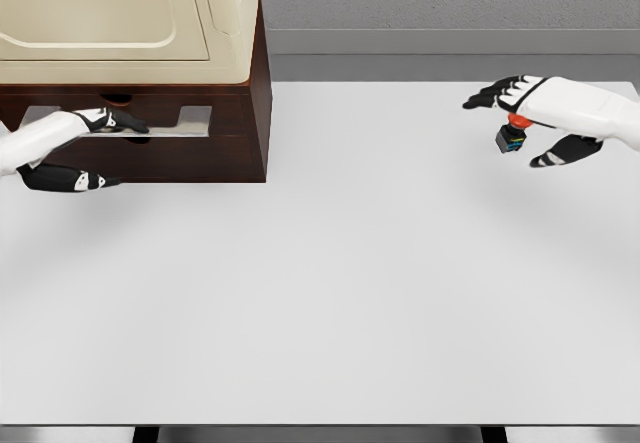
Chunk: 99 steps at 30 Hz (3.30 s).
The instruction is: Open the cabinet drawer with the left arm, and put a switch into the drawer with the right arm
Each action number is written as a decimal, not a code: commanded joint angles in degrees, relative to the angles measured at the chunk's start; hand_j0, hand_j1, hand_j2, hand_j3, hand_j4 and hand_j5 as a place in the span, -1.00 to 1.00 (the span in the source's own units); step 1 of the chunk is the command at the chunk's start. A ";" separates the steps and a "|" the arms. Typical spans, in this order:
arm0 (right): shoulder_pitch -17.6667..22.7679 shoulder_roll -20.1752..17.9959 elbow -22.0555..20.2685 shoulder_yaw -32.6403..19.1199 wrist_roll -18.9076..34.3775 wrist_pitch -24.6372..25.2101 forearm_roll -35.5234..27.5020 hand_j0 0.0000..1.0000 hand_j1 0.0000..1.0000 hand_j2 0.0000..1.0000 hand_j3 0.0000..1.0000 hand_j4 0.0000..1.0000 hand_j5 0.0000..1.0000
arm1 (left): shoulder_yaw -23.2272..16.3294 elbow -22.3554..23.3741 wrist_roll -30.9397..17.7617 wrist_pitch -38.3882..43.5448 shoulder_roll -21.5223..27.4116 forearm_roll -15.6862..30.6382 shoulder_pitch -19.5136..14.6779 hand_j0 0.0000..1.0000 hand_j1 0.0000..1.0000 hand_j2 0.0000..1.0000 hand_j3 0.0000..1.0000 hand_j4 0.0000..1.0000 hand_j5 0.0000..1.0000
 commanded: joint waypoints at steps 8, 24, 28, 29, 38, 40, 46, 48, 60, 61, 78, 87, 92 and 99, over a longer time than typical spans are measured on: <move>-0.44 0.55 1.88 -0.34 0.81 0.12 0.33 1.00 1.00 1.00 1.00 1.00 1.00 | -0.21 -0.35 -0.30 -0.18 0.21 0.11 0.08 0.57 0.57 0.57 0.57 0.57 0.57; -1.14 1.87 2.67 -0.43 0.81 0.12 1.65 1.00 1.00 1.00 1.00 1.00 1.00 | -0.12 -1.93 -0.30 -0.18 1.70 1.51 0.88 0.55 0.55 0.55 0.55 0.55 0.55; -1.23 1.87 2.67 -0.43 0.81 0.12 1.65 1.00 1.00 1.00 1.00 1.00 1.00 | -0.21 -1.93 -0.30 -0.18 1.70 1.69 0.96 0.55 0.55 0.55 0.55 0.55 0.55; -1.23 1.87 2.67 -0.51 0.81 0.12 1.65 1.00 1.00 1.00 1.00 1.00 1.00 | -0.12 -1.93 -0.30 -0.18 1.70 1.69 1.14 0.53 0.53 0.53 0.53 0.53 0.53; -1.23 1.87 2.67 -0.43 0.81 0.12 1.65 1.00 1.00 1.00 1.00 1.00 1.00 | -0.12 -3.34 -0.22 -0.18 3.11 2.57 1.23 0.52 0.52 0.52 0.52 0.52 0.52; -1.23 1.87 2.67 -0.43 0.81 0.12 1.65 1.00 1.00 1.00 1.00 1.00 1.00 | -0.21 -3.34 -0.21 -0.18 3.11 2.57 1.31 0.52 0.52 0.52 0.52 0.52 0.52; -1.14 2.31 2.67 -0.43 0.81 0.12 2.09 1.00 1.00 1.00 1.00 1.00 1.00 | -0.12 -4.74 -0.13 -0.18 3.99 3.01 1.93 0.52 0.52 0.52 0.52 0.52 0.52; -1.23 2.40 2.84 -0.43 0.81 0.12 2.09 1.00 1.00 1.00 1.00 1.00 1.00 | -0.12 -5.44 -0.13 -0.18 4.87 3.45 1.93 0.51 0.51 0.51 0.51 0.51 0.51; -1.41 2.40 3.02 -0.51 0.81 0.12 2.09 1.00 1.00 1.00 1.00 1.00 1.00 | -0.21 -6.41 -0.13 -0.18 5.75 3.80 2.19 0.50 0.50 0.50 0.50 0.50 0.50; -1.41 2.40 3.02 -0.51 0.81 0.12 2.09 1.00 1.00 1.00 1.00 1.00 1.00 | -0.21 -6.41 -0.13 -0.18 5.83 3.80 2.19 0.48 0.48 0.48 0.48 0.48 0.48; -5.71 7.58 12.95 0.63 1.07 0.12 6.83 1.00 1.00 1.00 1.00 1.00 1.00 | -0.03 -7.82 0.05 -0.18 7.42 4.59 3.34 0.40 0.40 0.40 0.40 0.40 0.40; -13.27 9.96 24.29 6.43 1.16 0.12 10.09 1.00 1.00 1.00 1.00 1.00 1.00 | -0.12 -8.34 0.05 -0.18 8.56 4.68 3.42 0.41 0.41 0.41 0.41 0.41 0.41; -17.40 12.59 32.64 10.30 1.16 0.12 11.23 1.00 1.00 1.00 1.00 1.00 1.00 | -0.12 -8.70 0.05 -0.18 8.65 4.77 3.51 0.41 0.41 0.41 0.41 0.41 0.41; -17.49 14.44 34.66 10.47 1.16 0.12 13.16 1.00 1.00 1.00 1.00 1.00 1.00 | -0.12 -8.87 0.05 -0.18 9.00 5.03 4.22 0.40 0.40 0.40 0.40 0.40 0.40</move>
